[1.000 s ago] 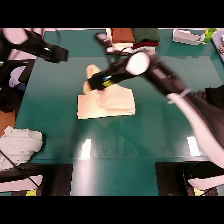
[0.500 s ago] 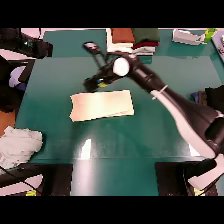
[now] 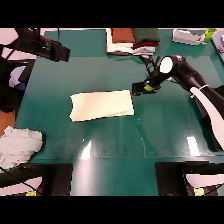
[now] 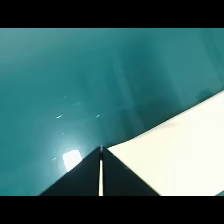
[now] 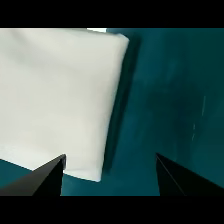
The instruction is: Fold the shirts.
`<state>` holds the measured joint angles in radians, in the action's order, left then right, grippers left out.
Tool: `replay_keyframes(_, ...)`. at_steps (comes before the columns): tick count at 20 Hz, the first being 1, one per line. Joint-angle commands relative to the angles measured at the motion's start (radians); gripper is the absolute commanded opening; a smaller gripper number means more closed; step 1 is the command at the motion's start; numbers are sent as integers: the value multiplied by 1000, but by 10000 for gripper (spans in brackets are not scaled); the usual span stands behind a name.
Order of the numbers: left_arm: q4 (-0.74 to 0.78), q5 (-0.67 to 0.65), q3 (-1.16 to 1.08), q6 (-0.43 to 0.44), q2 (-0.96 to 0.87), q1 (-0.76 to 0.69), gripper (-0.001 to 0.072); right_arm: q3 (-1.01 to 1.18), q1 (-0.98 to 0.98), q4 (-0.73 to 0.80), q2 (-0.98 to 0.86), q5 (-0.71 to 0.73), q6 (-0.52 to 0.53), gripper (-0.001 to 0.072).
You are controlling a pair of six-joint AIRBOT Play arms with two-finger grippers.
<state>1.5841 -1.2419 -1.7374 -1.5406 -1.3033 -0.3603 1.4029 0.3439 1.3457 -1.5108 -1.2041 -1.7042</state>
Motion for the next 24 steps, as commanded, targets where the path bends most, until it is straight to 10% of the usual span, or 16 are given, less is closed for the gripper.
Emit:
replay_keyframes(1,-2,14,14,5,-12,-33,25,-48,-31,-60,-27,2,-69,636)
replay_keyframes(12,-2,-32,40,5,-13,-32,25,35,41,-243,-264,82,-69,549)
replay_keyframes(16,-2,-42,40,5,-13,-33,25,131,85,-163,-306,87,-67,20)
replay_keyframes(24,-5,-6,40,31,-13,-131,25,417,-112,141,-171,-135,-60,19)
